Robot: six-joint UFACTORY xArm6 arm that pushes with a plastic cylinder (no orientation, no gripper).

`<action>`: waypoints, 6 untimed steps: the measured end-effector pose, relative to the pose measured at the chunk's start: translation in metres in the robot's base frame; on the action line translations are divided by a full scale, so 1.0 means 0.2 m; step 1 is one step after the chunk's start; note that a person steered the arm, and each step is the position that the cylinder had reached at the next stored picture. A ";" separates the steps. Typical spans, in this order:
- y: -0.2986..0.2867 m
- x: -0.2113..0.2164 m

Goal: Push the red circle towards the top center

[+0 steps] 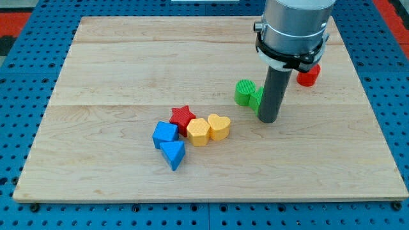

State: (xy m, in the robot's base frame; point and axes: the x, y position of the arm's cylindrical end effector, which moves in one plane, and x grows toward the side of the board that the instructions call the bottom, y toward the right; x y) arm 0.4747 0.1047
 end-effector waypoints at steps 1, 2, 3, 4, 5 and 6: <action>-0.18 -0.19; -0.11 -0.14; 0.49 -0.10; 0.67 -0.34; 0.47 -0.48; 0.36 -0.48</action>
